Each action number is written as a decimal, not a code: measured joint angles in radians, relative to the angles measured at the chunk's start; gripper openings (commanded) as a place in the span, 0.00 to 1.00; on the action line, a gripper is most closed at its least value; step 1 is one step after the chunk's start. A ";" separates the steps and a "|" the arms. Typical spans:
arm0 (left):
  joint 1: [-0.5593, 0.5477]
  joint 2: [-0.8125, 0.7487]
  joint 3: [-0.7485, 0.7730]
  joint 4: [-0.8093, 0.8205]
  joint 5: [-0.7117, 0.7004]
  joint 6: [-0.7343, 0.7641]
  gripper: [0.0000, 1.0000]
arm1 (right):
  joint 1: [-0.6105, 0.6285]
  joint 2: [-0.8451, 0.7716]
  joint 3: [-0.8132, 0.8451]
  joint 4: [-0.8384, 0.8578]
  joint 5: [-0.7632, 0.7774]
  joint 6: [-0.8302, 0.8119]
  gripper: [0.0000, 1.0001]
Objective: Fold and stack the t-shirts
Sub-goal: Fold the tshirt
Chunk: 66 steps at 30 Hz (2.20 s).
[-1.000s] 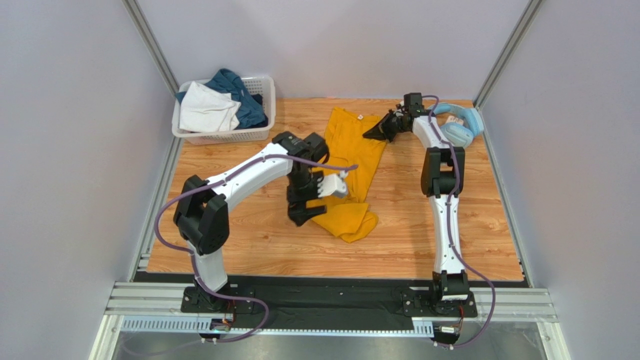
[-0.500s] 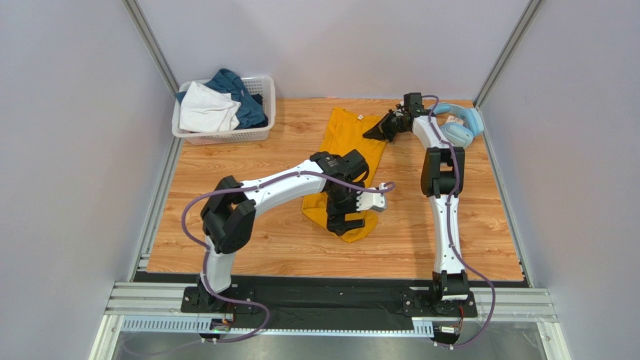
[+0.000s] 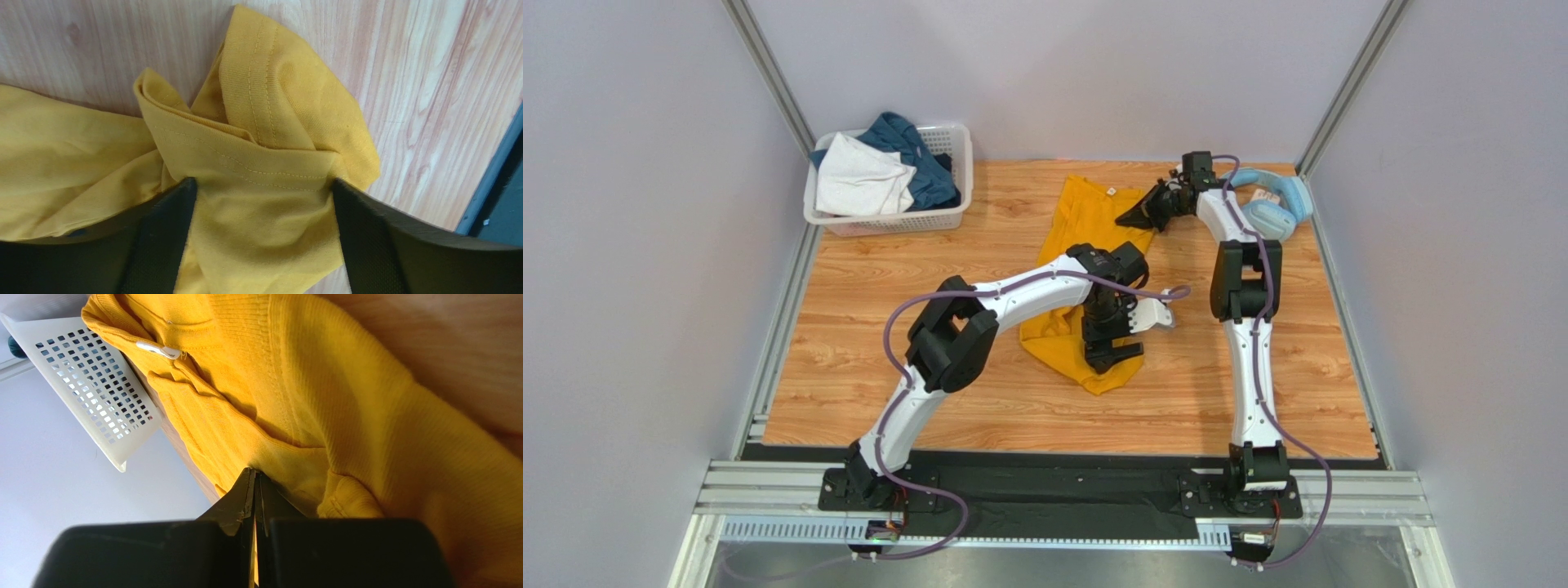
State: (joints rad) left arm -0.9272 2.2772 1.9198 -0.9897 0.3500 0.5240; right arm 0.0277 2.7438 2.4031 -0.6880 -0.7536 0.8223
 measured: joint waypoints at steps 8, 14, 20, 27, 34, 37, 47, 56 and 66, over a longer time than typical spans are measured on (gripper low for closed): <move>0.013 -0.005 0.021 -0.114 0.074 0.028 0.25 | 0.000 0.000 -0.001 0.001 0.000 0.000 0.00; 0.058 -0.178 -0.024 -0.274 0.200 0.190 0.41 | 0.000 0.000 -0.002 0.001 0.000 0.000 0.00; 0.074 -0.533 -0.231 -0.303 0.207 0.376 0.47 | -0.002 0.000 -0.002 -0.002 0.000 0.000 0.00; 0.076 -0.512 -0.338 -0.370 0.180 0.392 1.00 | -0.003 -0.001 -0.002 -0.003 0.001 0.000 0.00; 0.052 -0.353 -0.227 -0.245 0.140 0.213 1.00 | -0.003 -0.005 -0.002 -0.012 0.011 -0.004 0.00; 0.014 -0.249 -0.136 -0.189 0.120 0.156 1.00 | -0.003 -0.006 -0.003 -0.013 0.013 -0.006 0.00; 0.000 0.018 0.026 -0.127 0.088 0.046 1.00 | -0.003 -0.006 -0.003 -0.013 0.012 -0.007 0.00; 0.000 0.048 0.071 -0.127 0.077 0.039 0.94 | -0.003 -0.006 -0.003 -0.013 0.012 -0.007 0.00; 0.006 0.101 0.130 -0.129 0.059 0.039 0.15 | -0.003 -0.006 -0.003 -0.012 0.011 -0.007 0.00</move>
State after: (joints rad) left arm -0.9211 2.3787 2.0495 -1.1187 0.4091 0.5632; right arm 0.0246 2.7380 2.4001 -0.7002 -0.7422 0.8154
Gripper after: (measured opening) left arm 0.320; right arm 0.006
